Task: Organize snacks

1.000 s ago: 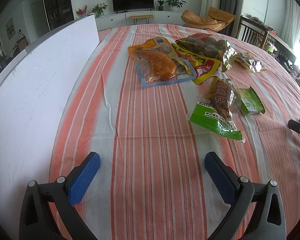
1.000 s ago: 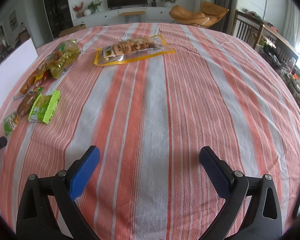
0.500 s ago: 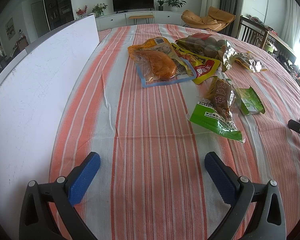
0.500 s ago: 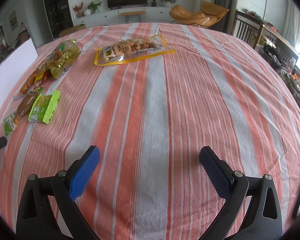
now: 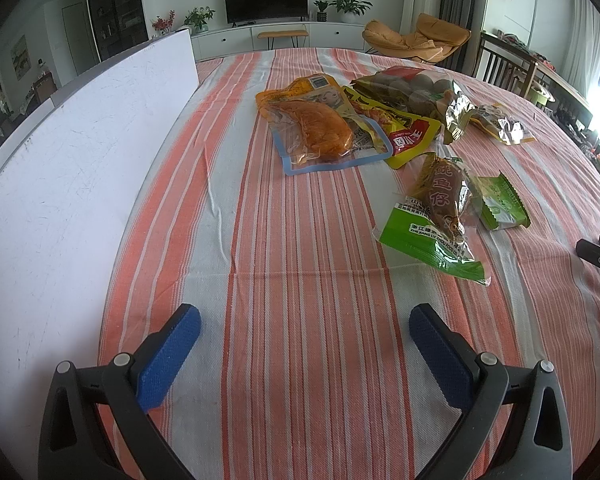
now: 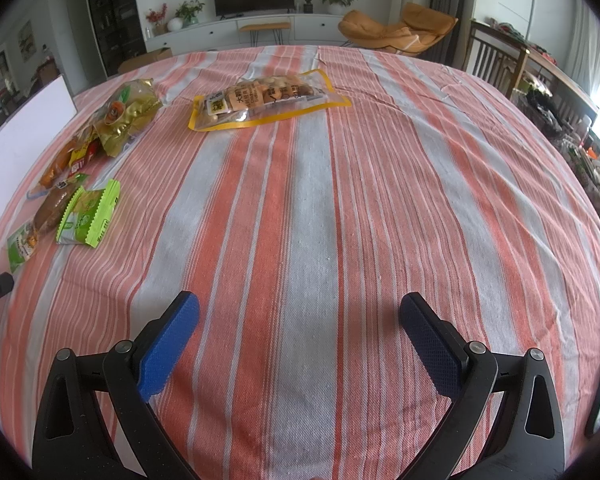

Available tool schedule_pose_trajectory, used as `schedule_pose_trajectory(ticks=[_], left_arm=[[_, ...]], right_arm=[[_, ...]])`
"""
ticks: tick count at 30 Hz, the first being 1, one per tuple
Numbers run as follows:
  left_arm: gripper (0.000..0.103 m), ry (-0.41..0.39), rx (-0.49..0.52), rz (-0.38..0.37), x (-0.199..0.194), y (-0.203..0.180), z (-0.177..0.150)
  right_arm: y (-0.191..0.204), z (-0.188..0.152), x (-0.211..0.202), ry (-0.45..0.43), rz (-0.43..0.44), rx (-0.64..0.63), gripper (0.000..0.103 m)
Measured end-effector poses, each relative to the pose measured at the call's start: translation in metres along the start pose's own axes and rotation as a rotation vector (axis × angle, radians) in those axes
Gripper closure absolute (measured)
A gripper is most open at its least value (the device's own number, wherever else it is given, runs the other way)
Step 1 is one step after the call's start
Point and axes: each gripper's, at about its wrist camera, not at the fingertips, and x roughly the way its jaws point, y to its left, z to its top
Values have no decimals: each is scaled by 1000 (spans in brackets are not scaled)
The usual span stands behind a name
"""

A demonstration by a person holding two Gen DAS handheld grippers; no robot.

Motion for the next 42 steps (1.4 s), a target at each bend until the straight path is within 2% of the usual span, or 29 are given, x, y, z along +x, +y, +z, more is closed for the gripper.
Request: schedule_pose_trajectory(ticks=[10,13,15,16,19,22,25,27,28,29,31,35,38,42], left_arm=[[0,0,0,-1,0,0,0],[0,0,-1,0,0,0,0],[0,0,-1,0,0,0,0],[0,0,-1,0,0,0,0],[0,0,-1,0,0,0,0],[0,0,-1,0,0,0,0],[0,0,-1,0,0,0,0],[0,0,-1,0,1,-1,0],[0,0,-1,0,0,0,0],[0,0,-1,0,0,0,0],[0,0,-1,0,0,-1,0],[0,0,-1,0,0,0,0],[0,0,-1,0,0,-1,0],[0,0,-1,1,1,-1,0]], right_arm=[[1,1,1,1,-1,0,0],[3,2,0,19,-4,40,2],[20,7,-8,4,133,53,3],[29,10,-9,3,158,36,3],[76,27,-7,15,213,-86,3],[106,42,9,55,268,-108,4],[133,48,24,70,264,-164,5],[145,48,30,62,209,-210,19],[146,48,29,45,177,-223,41],[145,47,28,33,158,-224,48],[126,47,25,33,192,-151,48],[78,37,19,24,136,-83,48],[45,27,12,14,64,-85,47],[19,19,5,-11,47,-76,45]])
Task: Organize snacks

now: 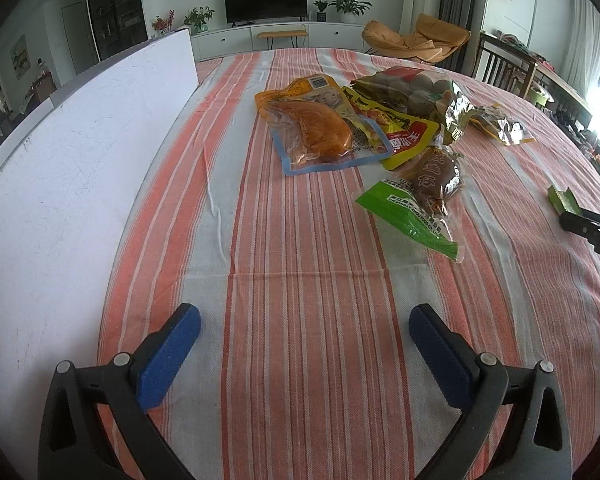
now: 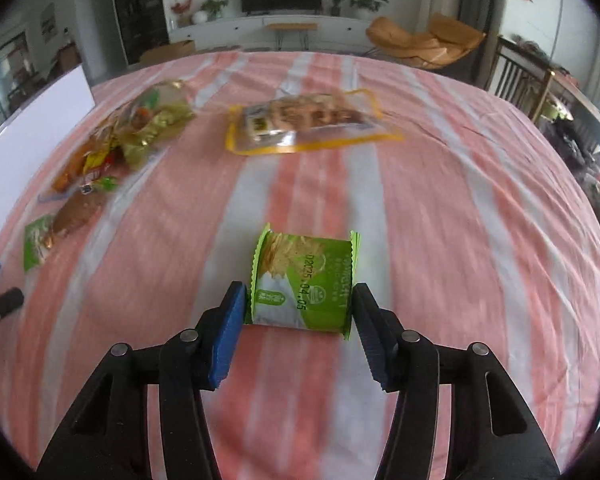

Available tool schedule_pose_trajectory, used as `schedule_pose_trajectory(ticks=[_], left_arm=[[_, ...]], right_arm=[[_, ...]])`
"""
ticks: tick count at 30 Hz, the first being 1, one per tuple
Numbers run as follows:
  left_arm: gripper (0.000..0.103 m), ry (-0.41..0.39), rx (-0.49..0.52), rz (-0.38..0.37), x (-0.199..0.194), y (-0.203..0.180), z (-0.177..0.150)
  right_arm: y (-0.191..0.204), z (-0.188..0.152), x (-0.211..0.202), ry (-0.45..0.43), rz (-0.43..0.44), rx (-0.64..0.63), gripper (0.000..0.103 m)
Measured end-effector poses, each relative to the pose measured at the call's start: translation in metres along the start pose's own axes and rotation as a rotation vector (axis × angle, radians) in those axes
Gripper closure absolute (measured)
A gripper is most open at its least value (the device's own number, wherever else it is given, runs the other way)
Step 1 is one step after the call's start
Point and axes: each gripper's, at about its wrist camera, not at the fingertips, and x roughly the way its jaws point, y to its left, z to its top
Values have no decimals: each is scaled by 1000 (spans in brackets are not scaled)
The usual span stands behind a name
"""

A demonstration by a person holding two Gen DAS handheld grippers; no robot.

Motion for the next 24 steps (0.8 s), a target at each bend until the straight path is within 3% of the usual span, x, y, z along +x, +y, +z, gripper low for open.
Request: schedule_pose_trajectory(ticks=[3,5,8,24], left_arm=[[0,0,0,0,0,0,0],[0,0,0,0,0,0,0],[0,0,0,0,0,0,0],[0,0,-1,0,0,0,0]], right_arm=[[-1,-7,-4,-30,-2,7,36],[2,-9,-5,-18,-16,9,16],[1,-11,-3,-3,-3,16,10],[2,-4,6,3,-2,9,7]])
